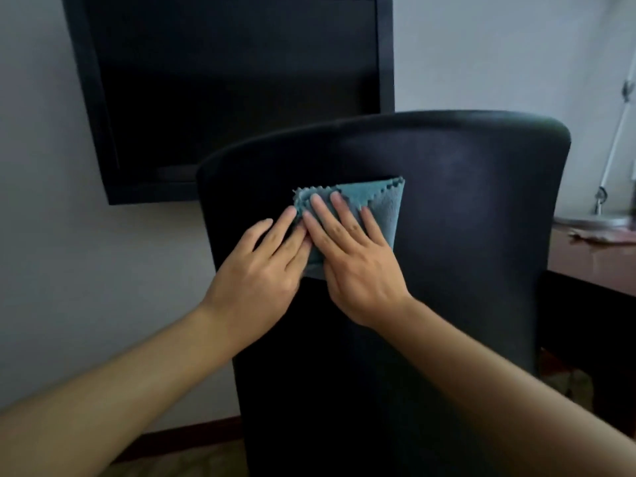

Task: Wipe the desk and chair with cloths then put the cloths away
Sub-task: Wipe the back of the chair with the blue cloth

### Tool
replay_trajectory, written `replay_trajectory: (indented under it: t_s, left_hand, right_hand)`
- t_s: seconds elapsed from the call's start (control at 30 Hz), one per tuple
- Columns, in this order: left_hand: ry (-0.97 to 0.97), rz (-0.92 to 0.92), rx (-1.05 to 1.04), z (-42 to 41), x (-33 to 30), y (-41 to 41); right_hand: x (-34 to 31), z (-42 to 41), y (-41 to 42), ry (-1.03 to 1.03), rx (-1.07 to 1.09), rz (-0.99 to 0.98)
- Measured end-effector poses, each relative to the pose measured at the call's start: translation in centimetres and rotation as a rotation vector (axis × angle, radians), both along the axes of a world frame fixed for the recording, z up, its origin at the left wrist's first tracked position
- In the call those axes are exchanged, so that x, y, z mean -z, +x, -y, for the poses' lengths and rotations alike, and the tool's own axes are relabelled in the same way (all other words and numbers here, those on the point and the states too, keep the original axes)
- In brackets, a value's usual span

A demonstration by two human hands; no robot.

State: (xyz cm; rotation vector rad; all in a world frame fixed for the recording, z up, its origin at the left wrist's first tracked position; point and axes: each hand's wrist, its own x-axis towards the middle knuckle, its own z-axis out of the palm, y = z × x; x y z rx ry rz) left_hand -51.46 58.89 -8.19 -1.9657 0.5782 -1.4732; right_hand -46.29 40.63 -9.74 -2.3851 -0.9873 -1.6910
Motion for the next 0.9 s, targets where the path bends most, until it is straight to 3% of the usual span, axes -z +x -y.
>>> replay_trajectory:
  t_s: [0.13, 0.23, 0.33, 0.43, 0.53, 0.73, 0.9]
  left_hand:
    - [-0.059, -0.03, -0.002, 0.3, 1.1, 0.2]
    - [-0.014, -0.087, 0.046, 0.6, 7.0, 1.1]
    - [0.001, -0.238, 0.06, 0.6, 13.9, 0.8]
    - [-0.082, -0.388, -0.014, 2.2, 17.1, 0.3]
    - [-0.184, -0.397, 0.003, 4.9, 15.0, 0.4]
    - [-0.277, -0.245, 0.069, 11.6, 2.1, 1.3]
    - [-0.202, -0.241, 0.072, 12.7, 0.5, 1.7]
  right_hand:
    - [-0.4, -0.3, 0.3, -0.039, -0.008, 0.061]
    - [6.5, 0.0, 0.5, 0.001, -0.041, -0.024]
    - [14.0, 1.6, 0.3, -0.135, 0.021, -0.092]
    - [15.1, 3.7, 0.3, -0.284, 0.06, -0.109]
    - [11.4, 5.5, 0.3, -0.246, 0.066, -0.103]
    - [-1.0, 10.3, 0.7, -0.044, 0.102, -0.019]
    - [0.1, 10.6, 1.2, 0.119, 0.014, -0.057]
